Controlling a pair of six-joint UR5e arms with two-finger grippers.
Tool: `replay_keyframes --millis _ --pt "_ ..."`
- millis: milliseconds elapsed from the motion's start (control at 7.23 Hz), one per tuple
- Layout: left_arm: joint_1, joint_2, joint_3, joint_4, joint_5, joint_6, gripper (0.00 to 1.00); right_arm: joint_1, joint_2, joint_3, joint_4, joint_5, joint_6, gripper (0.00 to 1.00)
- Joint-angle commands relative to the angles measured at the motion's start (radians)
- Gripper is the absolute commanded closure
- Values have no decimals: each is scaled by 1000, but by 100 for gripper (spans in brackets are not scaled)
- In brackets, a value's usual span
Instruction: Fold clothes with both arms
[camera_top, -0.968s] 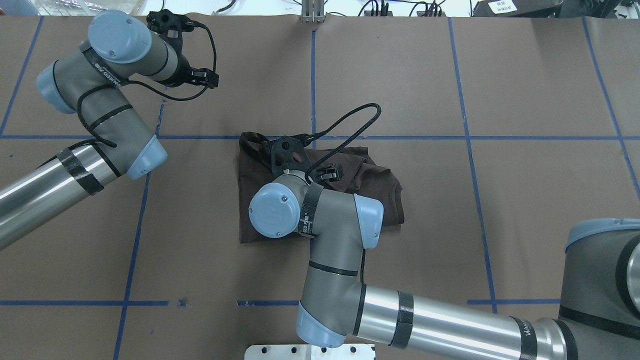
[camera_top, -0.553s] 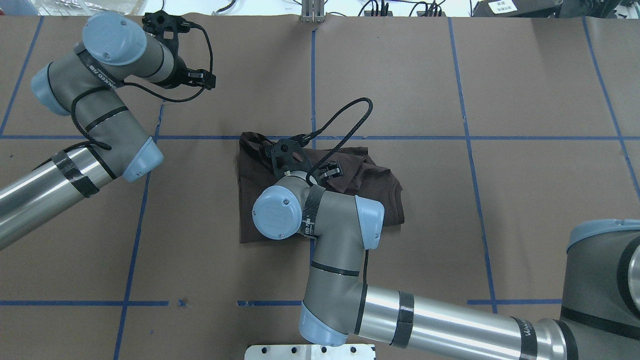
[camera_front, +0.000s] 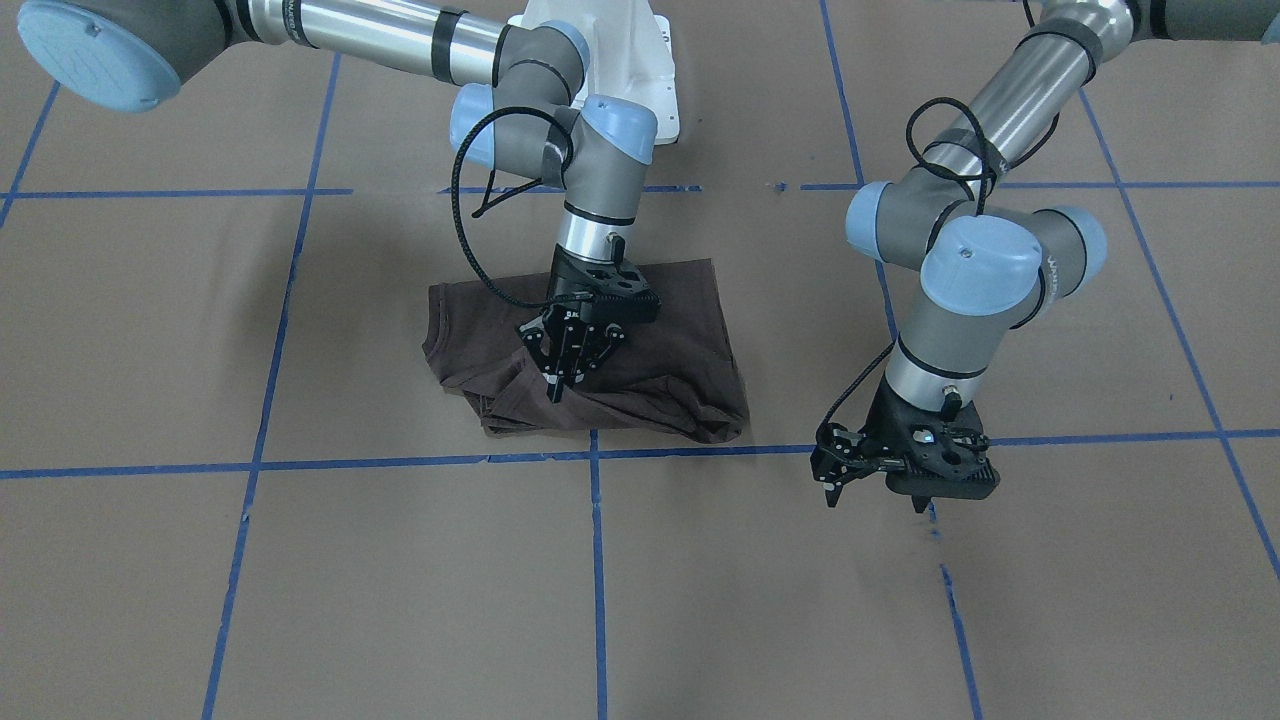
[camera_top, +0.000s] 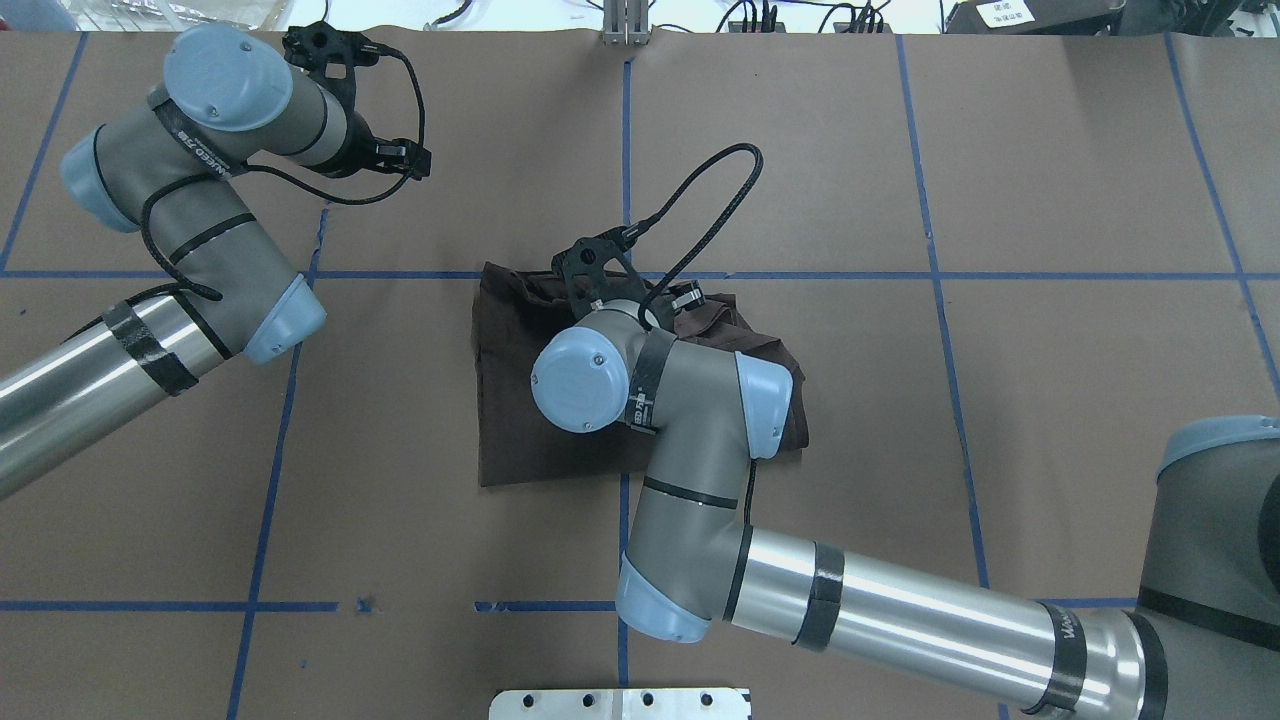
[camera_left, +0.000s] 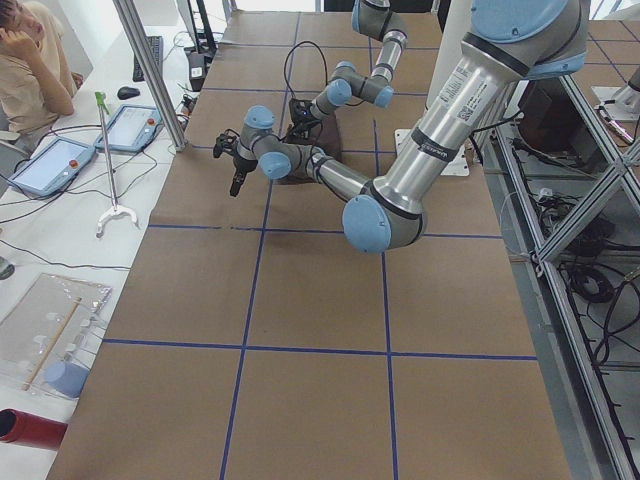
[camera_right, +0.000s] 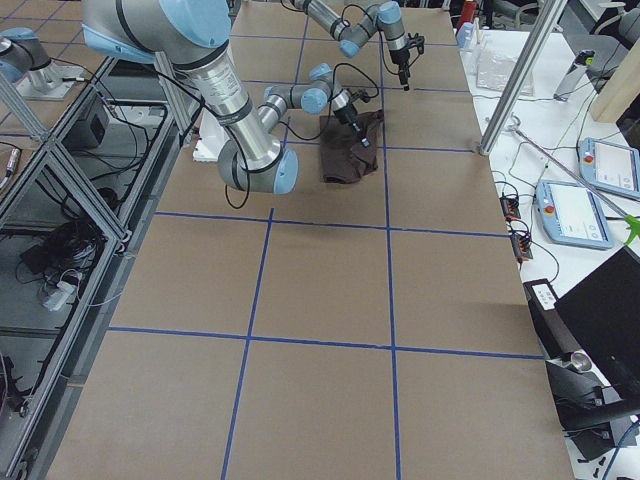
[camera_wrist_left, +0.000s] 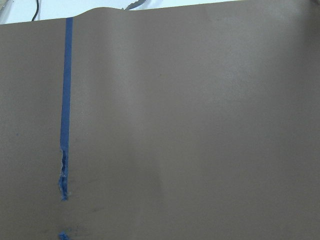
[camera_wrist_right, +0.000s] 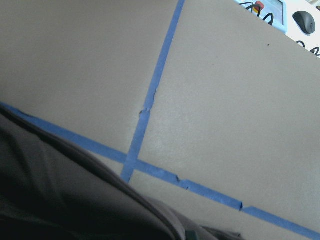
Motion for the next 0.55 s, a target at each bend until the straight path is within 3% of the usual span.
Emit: replay_keyframes --millis 0,138,277,415 --pt "0 6 0 0 0 -19 0 52 4 -70 104 0 -26 1" --pt "0 6 0 0 0 -30 0 65 8 -111 187 3 -26 0" --pt "0 17 -9 0 0 -42 0 92 20 -111 196 31 -26 0" --pt "2 26 -21 0 0 -44 0 138 22 -111 232 110 -29 0"
